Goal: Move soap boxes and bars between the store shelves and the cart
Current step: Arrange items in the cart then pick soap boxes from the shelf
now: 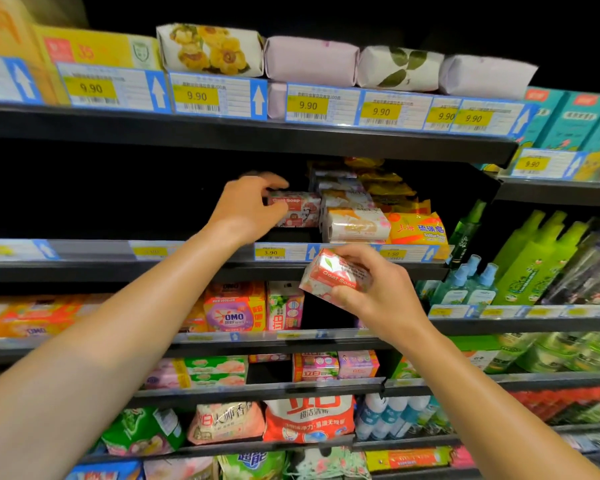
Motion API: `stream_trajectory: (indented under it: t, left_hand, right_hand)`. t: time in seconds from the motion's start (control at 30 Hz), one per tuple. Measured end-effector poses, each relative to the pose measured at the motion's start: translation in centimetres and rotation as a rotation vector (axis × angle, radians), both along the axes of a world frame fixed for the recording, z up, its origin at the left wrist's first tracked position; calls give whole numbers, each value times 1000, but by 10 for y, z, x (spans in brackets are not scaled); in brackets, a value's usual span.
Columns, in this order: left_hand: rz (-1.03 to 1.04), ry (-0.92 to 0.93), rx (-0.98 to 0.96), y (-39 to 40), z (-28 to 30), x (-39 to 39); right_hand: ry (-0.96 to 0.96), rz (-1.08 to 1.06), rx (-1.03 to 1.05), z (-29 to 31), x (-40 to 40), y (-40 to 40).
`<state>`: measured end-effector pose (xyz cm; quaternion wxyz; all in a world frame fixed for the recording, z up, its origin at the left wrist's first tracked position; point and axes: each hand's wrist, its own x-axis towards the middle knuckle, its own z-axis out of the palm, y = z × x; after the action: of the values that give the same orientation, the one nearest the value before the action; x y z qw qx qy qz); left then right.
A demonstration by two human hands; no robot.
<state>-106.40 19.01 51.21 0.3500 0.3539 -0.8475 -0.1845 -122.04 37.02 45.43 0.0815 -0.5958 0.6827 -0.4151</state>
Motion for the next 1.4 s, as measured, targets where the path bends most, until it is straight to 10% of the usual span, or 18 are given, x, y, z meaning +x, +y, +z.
stream_trajectory:
  t: [0.23,0.67,1.4]
  left_hand:
    - [-356,-163,-69,55,-21,34]
    - [73,185,-94,32,-18,55]
    - [212,-263,-133,-10,-17,-6]
  right_hand:
    - [-30,73,3,20,15,-5]
    - [270,-71,-93,-16,10,2]
    - [696,-170,36,-50,27,-20]
